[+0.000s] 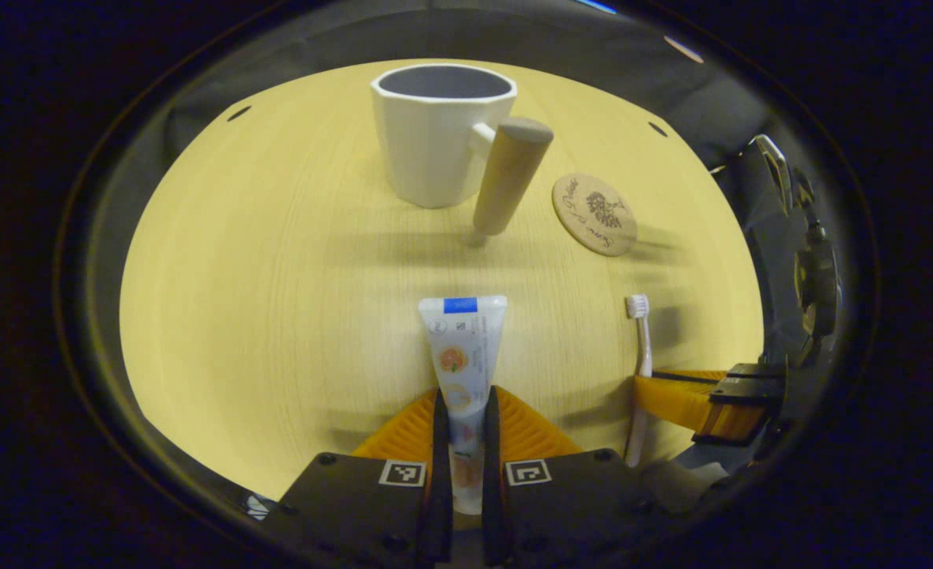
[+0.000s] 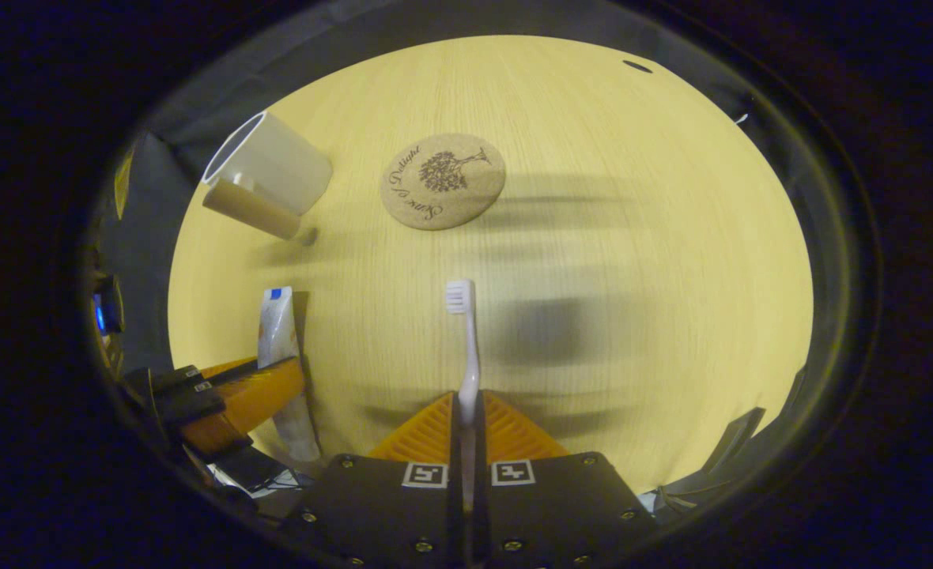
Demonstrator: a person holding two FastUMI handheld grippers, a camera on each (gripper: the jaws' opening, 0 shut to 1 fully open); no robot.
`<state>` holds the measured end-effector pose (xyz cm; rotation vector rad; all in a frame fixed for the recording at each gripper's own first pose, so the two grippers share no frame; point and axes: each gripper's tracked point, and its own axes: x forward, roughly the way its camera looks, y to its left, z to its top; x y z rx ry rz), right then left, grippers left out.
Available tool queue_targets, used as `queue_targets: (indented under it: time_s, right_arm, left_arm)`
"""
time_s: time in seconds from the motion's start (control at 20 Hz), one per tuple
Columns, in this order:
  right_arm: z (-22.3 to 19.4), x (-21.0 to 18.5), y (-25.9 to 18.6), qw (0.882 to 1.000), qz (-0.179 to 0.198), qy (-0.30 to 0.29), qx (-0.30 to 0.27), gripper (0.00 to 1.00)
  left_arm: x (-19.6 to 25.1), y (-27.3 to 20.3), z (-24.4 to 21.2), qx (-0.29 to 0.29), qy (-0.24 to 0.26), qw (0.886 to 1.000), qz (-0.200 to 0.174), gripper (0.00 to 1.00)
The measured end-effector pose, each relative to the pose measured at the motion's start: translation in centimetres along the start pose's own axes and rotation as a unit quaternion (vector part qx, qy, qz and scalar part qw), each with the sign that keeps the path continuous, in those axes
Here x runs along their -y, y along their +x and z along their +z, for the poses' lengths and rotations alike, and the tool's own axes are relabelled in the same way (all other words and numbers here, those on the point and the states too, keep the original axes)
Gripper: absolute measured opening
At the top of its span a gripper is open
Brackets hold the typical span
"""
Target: Put the toothbrush and toothpaste on the desktop into the cup, then pick up the cup and place it on the coaster on the desktop.
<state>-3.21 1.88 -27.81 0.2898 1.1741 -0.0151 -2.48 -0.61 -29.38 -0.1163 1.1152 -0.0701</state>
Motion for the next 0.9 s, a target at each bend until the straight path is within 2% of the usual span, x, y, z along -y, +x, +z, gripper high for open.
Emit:
queue_targets:
  time_s: [0.3, 0.5, 0.7, 0.9]
  right_arm:
    - [1.7, -0.8, -2.8, 0.996, 0.041, 0.004, 0.073, 0.05]
    - [3.3, -2.7, -5.9, 0.987, 0.090, 0.008, 0.134, 0.05]
    - [5.4, -4.5, -9.3, 0.973, 0.116, -0.008, 0.202, 0.06]
    - [7.5, -6.6, -12.3, 0.953, 0.144, -0.032, 0.264, 0.05]
  left_arm:
    - [0.0, -2.2, 1.2, 0.061, -0.013, 0.998, -0.021, 0.22]
    - [-0.1, -5.3, 2.8, 0.118, -0.017, 0.992, -0.033, 0.22]
    - [-1.3, -9.1, 4.8, 0.195, -0.038, 0.979, -0.054, 0.22]
    - [-2.5, -8.4, 5.6, 0.268, -0.052, 0.960, -0.060, 0.22]
